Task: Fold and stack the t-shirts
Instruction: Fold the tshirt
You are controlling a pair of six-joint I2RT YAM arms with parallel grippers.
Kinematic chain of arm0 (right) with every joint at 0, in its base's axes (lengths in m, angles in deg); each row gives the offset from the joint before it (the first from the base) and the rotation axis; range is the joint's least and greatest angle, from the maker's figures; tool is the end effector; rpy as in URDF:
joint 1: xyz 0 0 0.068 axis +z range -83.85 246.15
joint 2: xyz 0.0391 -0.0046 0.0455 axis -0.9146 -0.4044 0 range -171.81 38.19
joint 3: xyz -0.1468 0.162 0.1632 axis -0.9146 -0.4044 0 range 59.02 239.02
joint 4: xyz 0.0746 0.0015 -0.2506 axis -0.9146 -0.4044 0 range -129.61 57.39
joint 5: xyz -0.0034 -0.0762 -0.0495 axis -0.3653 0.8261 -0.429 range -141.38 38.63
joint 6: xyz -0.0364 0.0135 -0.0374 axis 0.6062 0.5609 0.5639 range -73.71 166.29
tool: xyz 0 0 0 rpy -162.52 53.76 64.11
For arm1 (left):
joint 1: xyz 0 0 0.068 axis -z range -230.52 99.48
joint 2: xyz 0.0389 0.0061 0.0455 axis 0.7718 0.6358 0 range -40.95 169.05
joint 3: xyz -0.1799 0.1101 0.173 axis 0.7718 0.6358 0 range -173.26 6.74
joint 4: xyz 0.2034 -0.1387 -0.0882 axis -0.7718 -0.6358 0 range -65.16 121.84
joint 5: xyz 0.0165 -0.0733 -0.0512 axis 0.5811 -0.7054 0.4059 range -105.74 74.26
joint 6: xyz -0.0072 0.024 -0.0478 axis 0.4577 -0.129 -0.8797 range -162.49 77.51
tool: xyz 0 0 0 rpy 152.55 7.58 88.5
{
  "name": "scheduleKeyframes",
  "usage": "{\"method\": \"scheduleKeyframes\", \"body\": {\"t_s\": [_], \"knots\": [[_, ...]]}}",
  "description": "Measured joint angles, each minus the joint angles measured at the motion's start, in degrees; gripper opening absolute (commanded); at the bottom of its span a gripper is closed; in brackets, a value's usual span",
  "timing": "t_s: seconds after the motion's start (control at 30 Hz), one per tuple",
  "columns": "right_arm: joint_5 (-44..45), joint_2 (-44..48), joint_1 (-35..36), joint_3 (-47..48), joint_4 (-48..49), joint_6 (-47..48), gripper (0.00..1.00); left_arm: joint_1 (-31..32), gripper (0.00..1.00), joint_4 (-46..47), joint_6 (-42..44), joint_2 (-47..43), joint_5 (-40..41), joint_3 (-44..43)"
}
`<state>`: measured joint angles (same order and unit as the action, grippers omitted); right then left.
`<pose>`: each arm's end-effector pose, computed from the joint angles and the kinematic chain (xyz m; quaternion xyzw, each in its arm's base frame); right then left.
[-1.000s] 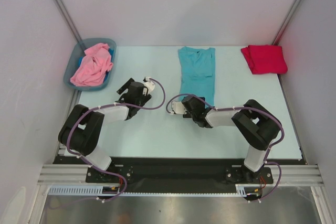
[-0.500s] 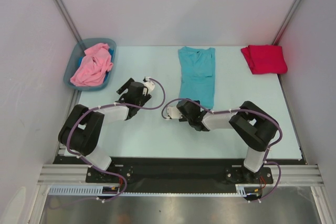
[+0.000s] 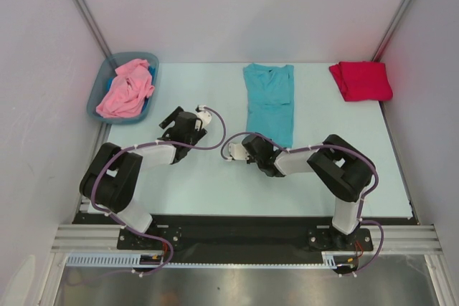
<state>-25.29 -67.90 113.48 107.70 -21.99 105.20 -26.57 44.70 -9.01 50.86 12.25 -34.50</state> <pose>0.2475 0.2455 0.1158 -0.6747 0.6100 -0.2449 0.3357 0.2936 -0.1121 0.1616 0.3250 0.8151 0.2518 0.4080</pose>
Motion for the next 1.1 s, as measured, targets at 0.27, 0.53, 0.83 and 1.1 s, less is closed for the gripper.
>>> {"method": "scheduleKeyframes", "body": {"t_s": [0.27, 0.53, 0.83, 1.1], "knots": [[-0.8, 0.4, -0.4, 0.6, -1.7, -0.7, 0.69, 0.0, 1.0, 0.0, 0.0, 0.0, 0.2, 0.0], [-0.2, 2.3, -2.3, 1.4, -0.2, -0.4, 0.77, 0.0, 1.0, 0.0, 0.0, 0.0, 0.3, 0.0], [-2.1, 2.3, -4.5, 0.7, 0.4, -0.8, 0.65, 0.0, 1.0, 0.0, 0.0, 0.0, 0.3, 0.0], [-3.0, 0.8, -5.9, 0.5, 0.2, -0.6, 0.0, 0.0, 1.0, 0.0, 0.1, 0.0, 0.3, 0.0]]}}
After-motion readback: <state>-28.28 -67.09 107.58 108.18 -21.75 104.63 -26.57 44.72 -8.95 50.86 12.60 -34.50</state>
